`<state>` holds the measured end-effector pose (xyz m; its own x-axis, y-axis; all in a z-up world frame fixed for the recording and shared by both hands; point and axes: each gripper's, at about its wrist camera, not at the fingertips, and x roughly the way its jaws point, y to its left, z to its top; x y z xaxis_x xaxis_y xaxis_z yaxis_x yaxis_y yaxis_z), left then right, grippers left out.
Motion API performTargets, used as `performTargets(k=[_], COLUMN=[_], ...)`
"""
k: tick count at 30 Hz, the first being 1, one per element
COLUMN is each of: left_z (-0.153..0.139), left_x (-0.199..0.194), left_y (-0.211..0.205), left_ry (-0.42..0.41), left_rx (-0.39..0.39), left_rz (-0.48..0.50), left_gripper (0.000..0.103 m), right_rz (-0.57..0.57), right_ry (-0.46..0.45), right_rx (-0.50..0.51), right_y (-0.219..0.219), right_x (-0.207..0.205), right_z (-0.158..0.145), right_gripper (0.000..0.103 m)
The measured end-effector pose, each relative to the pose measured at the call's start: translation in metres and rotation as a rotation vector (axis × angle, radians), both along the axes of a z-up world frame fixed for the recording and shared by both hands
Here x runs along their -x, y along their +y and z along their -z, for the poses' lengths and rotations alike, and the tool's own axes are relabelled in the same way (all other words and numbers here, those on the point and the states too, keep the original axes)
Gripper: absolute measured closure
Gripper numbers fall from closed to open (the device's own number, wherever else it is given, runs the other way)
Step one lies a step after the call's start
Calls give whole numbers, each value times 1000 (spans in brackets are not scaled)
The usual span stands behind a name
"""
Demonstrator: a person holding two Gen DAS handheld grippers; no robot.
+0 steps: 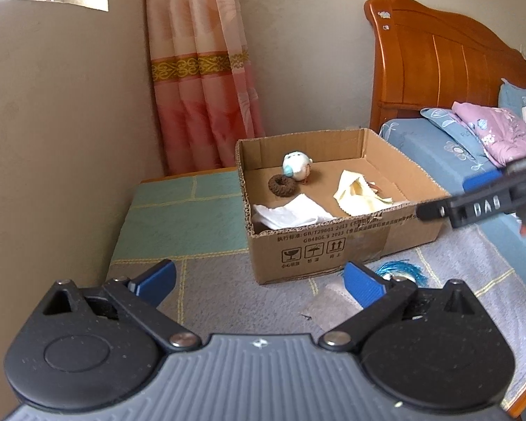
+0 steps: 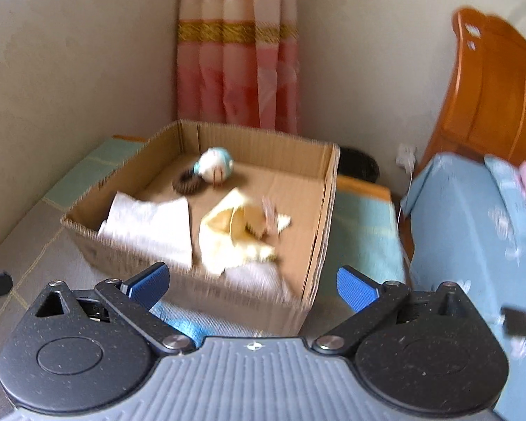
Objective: Organize soft objects
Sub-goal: 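Move both open grippers back toward the items on the blanket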
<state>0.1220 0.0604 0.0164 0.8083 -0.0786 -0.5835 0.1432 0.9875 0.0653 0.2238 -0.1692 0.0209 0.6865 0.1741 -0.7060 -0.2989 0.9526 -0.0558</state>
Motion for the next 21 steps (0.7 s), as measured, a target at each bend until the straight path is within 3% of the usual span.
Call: performTargets(k=[11,21], left_z=[13,19], left_x=[-3,-5], left_y=[6,10], left_ry=[35,54], left_rx=[2,3], left_rz=[-13,-19], left_gripper=[1,1], right_rz=[79,110], right_ry=[115,148], right_rx=[-22,-25], right_y=[11,22], right_x=[20,9], right_z=[63,84], right_gripper=[0,0])
